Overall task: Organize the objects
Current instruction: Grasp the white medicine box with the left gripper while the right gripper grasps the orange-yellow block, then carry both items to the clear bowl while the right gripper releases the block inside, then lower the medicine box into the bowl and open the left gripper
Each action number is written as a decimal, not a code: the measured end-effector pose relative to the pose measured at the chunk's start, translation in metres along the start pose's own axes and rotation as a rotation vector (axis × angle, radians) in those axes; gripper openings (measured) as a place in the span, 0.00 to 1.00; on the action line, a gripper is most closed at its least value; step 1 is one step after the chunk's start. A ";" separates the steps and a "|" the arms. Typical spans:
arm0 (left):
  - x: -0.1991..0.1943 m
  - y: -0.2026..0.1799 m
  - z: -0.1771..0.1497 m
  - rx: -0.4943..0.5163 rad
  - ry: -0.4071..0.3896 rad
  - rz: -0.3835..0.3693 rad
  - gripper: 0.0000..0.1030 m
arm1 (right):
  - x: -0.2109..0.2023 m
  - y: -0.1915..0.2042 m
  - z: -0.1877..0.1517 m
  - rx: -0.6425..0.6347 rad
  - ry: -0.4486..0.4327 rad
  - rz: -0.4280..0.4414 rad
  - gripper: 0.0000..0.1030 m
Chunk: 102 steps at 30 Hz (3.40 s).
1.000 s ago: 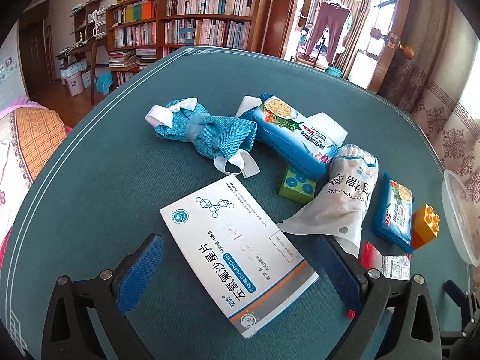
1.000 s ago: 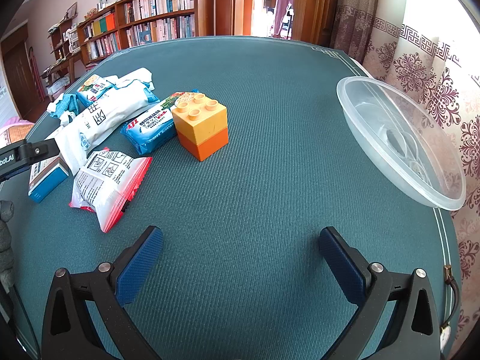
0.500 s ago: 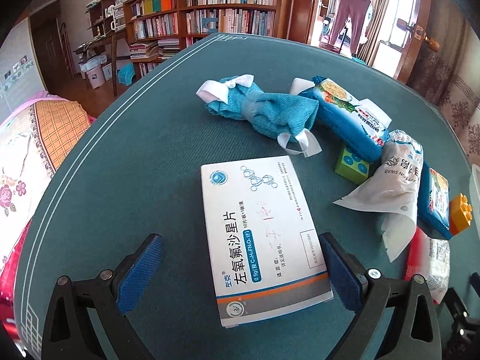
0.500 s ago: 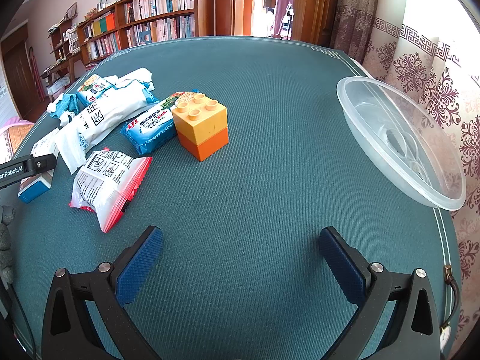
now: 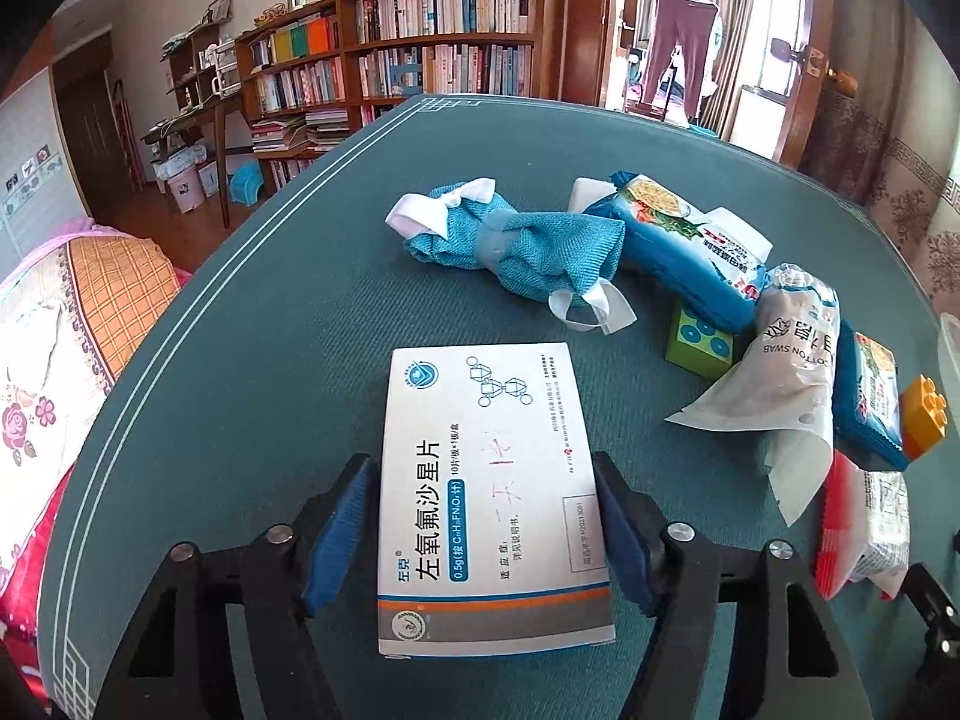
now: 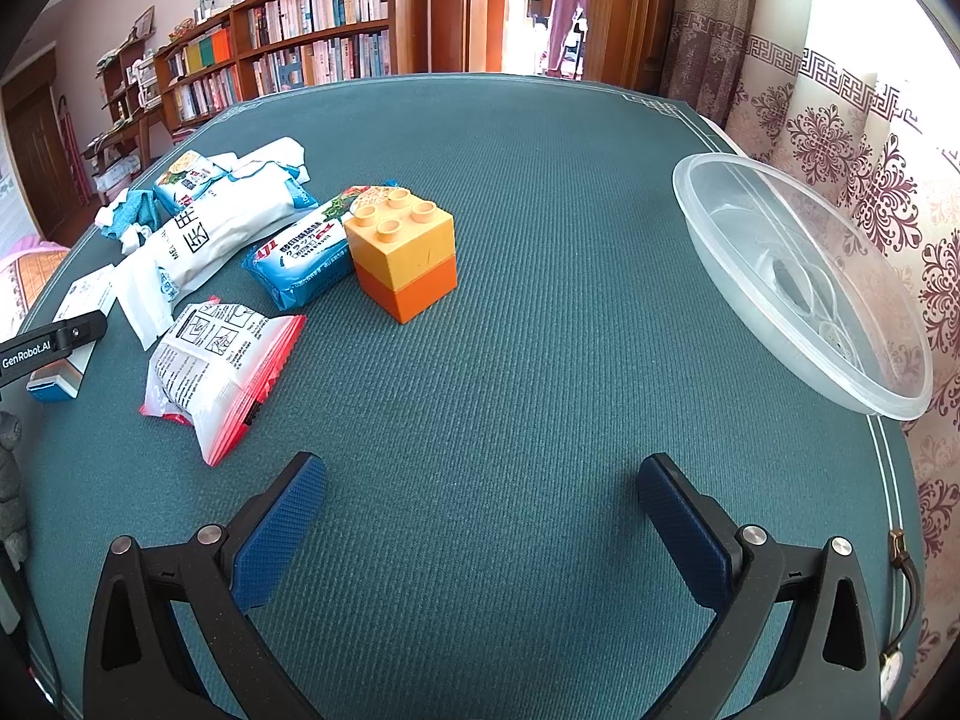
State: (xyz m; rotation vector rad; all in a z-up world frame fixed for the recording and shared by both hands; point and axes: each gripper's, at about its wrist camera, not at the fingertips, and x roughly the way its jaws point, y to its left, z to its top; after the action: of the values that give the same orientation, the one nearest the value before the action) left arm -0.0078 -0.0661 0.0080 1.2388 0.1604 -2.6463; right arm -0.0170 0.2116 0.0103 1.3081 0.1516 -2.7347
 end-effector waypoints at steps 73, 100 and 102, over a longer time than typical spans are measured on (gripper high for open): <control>-0.093 -0.200 -0.002 0.305 -0.145 -0.293 0.65 | -0.035 -0.219 0.030 0.330 -0.208 -0.174 0.55; -0.062 -0.346 0.034 0.404 -0.094 -0.552 0.65 | -0.042 -0.237 0.021 0.452 -0.267 -0.212 0.55; -0.055 -0.356 0.041 0.406 -0.101 -0.551 0.65 | -0.041 -0.238 0.020 0.456 -0.266 -0.209 0.55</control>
State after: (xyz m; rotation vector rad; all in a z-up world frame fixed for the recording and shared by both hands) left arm -0.0891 0.2805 0.0795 1.3190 -0.0704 -3.3388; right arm -0.0401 0.4469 0.0657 1.0367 -0.4030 -3.2192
